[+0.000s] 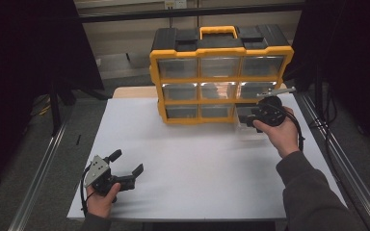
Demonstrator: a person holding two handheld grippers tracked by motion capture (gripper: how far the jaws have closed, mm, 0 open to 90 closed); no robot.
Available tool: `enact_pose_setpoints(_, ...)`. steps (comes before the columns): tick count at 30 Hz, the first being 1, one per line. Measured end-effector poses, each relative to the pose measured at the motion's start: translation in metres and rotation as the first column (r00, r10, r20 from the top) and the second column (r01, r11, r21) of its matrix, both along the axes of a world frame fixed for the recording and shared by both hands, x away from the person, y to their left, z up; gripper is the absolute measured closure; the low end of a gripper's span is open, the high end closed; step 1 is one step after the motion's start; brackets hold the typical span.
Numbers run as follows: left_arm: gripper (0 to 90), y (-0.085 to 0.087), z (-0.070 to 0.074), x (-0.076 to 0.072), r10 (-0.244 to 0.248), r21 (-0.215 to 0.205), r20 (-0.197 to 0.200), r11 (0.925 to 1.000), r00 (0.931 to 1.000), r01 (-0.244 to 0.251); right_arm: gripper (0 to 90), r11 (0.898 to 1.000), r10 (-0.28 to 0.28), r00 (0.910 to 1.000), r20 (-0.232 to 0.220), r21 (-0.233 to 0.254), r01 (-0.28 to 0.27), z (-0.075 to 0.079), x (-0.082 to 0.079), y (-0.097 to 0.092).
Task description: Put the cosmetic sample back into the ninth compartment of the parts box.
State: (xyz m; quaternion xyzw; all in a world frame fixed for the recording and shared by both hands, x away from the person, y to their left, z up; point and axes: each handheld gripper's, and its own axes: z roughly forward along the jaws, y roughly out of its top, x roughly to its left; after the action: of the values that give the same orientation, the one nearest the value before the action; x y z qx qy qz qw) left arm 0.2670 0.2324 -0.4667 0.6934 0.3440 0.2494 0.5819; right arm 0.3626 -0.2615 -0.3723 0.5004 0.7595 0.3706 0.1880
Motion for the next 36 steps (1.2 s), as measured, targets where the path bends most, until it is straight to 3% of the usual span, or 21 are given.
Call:
enact_pose_setpoints(8, 2.2, 0.0, 0.0, 0.0, 0.002, 0.003, -0.003, 1.0, 1.0, -0.002, 40.0, 1.0, 0.005, 0.9999, 0.016, -0.012, -0.005, -0.001, 0.005, -0.002)
enact_pose_setpoints(15, 2.2, -0.001, -0.001, 0.0, 0.003, -0.004, -0.001, 1.0, 1.0, -0.003, 40.0, 1.0, -0.023, 0.9997, 0.009, -0.007, 0.023, -0.001, 0.007, -0.007)
enact_pose_setpoints(20, 2.3, 0.0, 0.0, 0.0, 0.0, 0.0, -0.003, 1.0, 1.0, 0.0, 40.0, 0.999, -0.026, 0.9995, 0.019, -0.032, 0.027, -0.003, 0.009, -0.008)
enact_pose_setpoints(36, 2.2, -0.001, 0.0, 0.0, 0.001, -0.005, -0.003, 1.0, 1.0, -0.001, 40.0, 0.998, -0.052, 0.9985, 0.016, -0.02, 0.052, -0.006, 0.014, -0.012)
